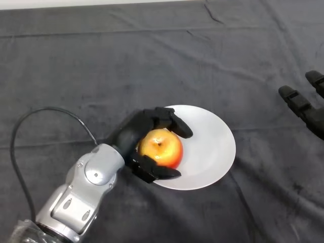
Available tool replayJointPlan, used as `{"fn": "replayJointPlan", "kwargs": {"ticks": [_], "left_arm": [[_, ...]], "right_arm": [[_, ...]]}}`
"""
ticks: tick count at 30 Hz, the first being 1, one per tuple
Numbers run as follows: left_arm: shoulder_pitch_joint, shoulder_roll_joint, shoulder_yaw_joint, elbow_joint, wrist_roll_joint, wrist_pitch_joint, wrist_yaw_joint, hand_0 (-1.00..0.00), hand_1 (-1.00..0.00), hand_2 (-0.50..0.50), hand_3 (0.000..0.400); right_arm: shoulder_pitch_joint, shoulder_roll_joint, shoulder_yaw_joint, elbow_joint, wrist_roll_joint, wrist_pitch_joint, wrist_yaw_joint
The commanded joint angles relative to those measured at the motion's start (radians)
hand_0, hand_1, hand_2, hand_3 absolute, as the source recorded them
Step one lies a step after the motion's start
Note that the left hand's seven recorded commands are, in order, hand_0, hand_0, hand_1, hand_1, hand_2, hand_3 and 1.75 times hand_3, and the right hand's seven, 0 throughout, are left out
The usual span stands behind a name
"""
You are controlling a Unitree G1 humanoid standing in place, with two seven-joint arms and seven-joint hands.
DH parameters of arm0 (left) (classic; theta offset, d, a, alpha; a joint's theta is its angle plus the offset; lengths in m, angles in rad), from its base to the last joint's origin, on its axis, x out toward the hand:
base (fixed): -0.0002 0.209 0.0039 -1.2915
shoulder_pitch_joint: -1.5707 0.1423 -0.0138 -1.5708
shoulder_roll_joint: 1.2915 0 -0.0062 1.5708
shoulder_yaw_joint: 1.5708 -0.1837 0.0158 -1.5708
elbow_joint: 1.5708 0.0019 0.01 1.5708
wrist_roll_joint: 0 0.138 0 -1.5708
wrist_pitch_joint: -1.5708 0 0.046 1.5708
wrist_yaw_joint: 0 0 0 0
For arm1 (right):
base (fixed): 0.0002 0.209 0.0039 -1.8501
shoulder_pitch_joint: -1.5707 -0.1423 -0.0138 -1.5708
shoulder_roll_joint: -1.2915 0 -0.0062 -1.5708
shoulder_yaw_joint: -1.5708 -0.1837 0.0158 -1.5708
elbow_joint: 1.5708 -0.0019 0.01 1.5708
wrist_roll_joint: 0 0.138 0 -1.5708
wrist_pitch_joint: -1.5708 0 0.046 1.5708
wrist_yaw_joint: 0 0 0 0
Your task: Move the apple to the plate
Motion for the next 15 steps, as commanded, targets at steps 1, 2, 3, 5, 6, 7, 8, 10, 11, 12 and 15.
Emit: {"fn": "replayJointPlan", "kwargs": {"ticks": [1,2,3,5,6,7,8,10,11,12,15], "left_arm": [[-0.052,0.010,-0.037,0.048,-0.020,-0.030,0.008,-1.00,-1.00,0.00,0.400],[-0.054,0.012,-0.040,0.053,-0.022,-0.033,0.007,-1.00,-1.00,0.00,0.400],[-0.057,0.014,-0.043,0.059,-0.024,-0.036,0.006,-1.00,-1.00,0.00,0.400],[-0.061,0.018,-0.047,0.066,-0.026,-0.040,0.006,-1.00,-1.00,0.00,0.400],[-0.062,0.019,-0.049,0.069,-0.027,-0.041,0.006,-1.00,-0.95,-0.02,0.400],[-0.064,0.021,-0.052,0.072,-0.028,-0.042,0.006,-1.00,-0.86,-0.07,0.400],[-0.064,0.022,-0.054,0.074,-0.028,-0.043,0.007,-1.00,-0.73,-0.13,0.400],[-0.066,0.024,-0.058,0.078,-0.028,-0.045,0.008,-0.38,0.00,-0.19,0.152],[-0.067,0.024,-0.059,0.079,-0.028,-0.045,0.009,-0.09,0.00,-0.05,0.036],[-0.068,0.026,-0.061,0.080,-0.028,-0.045,0.009,0.00,0.00,0.00,0.000],[-0.072,0.030,-0.063,0.081,-0.030,-0.042,0.007,0.00,0.00,0.00,0.000]], "right_arm": [[-0.015,-0.017,-0.0167,-0.047,-0.0040,0.001,0.0000],[-0.016,-0.017,-0.0167,-0.047,-0.0040,0.001,0.0000],[-0.016,-0.017,-0.0167,-0.047,-0.0039,0.001,0.0001],[-0.016,-0.017,-0.0167,-0.047,-0.0038,0.001,0.0001],[-0.016,-0.017,-0.0167,-0.047,-0.0038,0.001,0.0002],[-0.016,-0.017,-0.0167,-0.047,-0.0037,0.001,0.0002],[-0.016,-0.017,-0.0168,-0.047,-0.0037,0.001,0.0002],[-0.016,-0.018,-0.0168,-0.046,-0.0036,0.001,0.0003],[-0.016,-0.018,-0.0168,-0.046,-0.0036,0.001,0.0003],[-0.016,-0.018,-0.0168,-0.046,-0.0036,0.001,0.0004],[-0.016,-0.018,-0.0168,-0.046,-0.0035,0.001,0.0005]]}}
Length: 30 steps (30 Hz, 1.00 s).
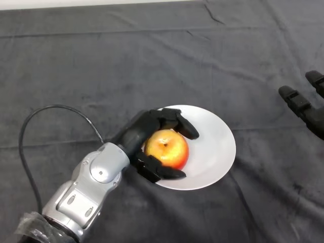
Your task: Move the apple to the plate
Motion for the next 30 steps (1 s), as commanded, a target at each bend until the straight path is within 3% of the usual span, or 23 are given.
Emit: {"fn": "replayJointPlan", "kwargs": {"ticks": [1,8,15,30], "left_arm": [[-0.055,0.029,-0.026,0.051,-0.009,-0.011,0.006,0.00,0.00,0.00,0.000],[-0.062,0.056,-0.002,0.027,-0.022,0.001,-0.011,0.00,0.00,0.00,0.000],[-0.061,0.120,0.078,0.000,-0.051,-0.013,-0.039,0.00,0.00,0.00,0.000],[-0.024,0.241,0.322,0.076,-0.092,-0.131,0.013,0.00,0.00,0.00,0.000]], "right_arm": [[-0.016,-0.018,-0.0168,-0.046,-0.0034,0.001,0.0005],[-0.017,-0.018,-0.0168,-0.045,-0.0033,0.001,0.0007],[-0.017,-0.018,-0.0168,-0.045,-0.0032,0.001,0.0008],[-0.016,-0.018,-0.0165,-0.045,-0.0031,0.001,0.0008]]}}
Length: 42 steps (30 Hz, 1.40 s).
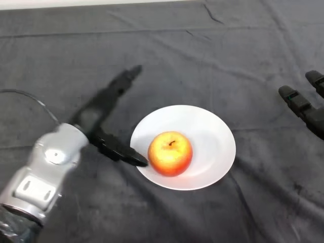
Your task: Move the apple to the plate
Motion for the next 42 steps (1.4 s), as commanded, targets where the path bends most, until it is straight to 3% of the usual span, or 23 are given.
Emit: {"fn": "replayJointPlan", "kwargs": {"ticks": [1,8,23,35,42], "left_arm": [[-0.003,0.062,0.054,0.064,-0.007,-0.025,0.018,0.00,0.00,0.00,0.000],[0.009,0.126,0.189,0.176,-0.026,-0.107,0.068,0.00,0.00,0.00,0.000],[-0.010,0.166,0.385,0.490,-0.021,-0.290,0.263,0.00,0.00,0.00,0.000],[0.008,0.262,0.536,0.680,-0.080,-0.399,0.314,0.00,0.00,0.00,0.000],[0.020,0.286,0.609,0.758,-0.114,-0.450,0.370,0.00,0.00,0.00,0.000]], "right_arm": [[-0.016,-0.018,-0.0165,-0.045,-0.0031,0.001,0.0008],[-0.017,-0.018,-0.0165,-0.045,-0.0030,0.001,0.0009],[-0.019,-0.021,-0.0171,-0.040,-0.0027,0.002,0.0024],[-0.022,-0.024,-0.0183,-0.033,-0.0025,0.002,0.0047],[-0.024,-0.025,-0.0191,-0.028,-0.0024,0.002,0.0062]]}}
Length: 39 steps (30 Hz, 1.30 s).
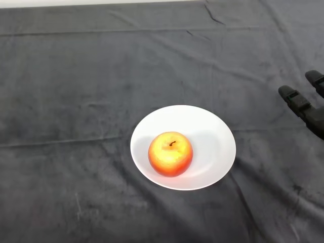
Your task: Move the apple to the plate
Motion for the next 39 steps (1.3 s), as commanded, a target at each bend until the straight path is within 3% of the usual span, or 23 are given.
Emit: {"fn": "replayJointPlan", "kwargs": {"ticks": [1,16,39], "left_arm": [[0.017,0.073,0.031,0.048,-0.023,-0.032,0.024,0.00,0.00,0.00,0.000],[-0.013,0.068,0.090,0.134,-0.046,-0.068,0.126,0.00,0.00,0.00,0.000],[-0.030,0.067,0.085,0.165,-0.039,-0.092,0.124,0.00,0.00,0.00,0.000]], "right_arm": [[-0.023,-0.025,-0.0193,-0.027,-0.0027,0.002,0.0062],[-0.027,-0.028,-0.0208,-0.020,-0.0031,0.001,0.0093],[-0.029,-0.030,-0.0220,-0.014,-0.0046,0.000,0.0122]]}}
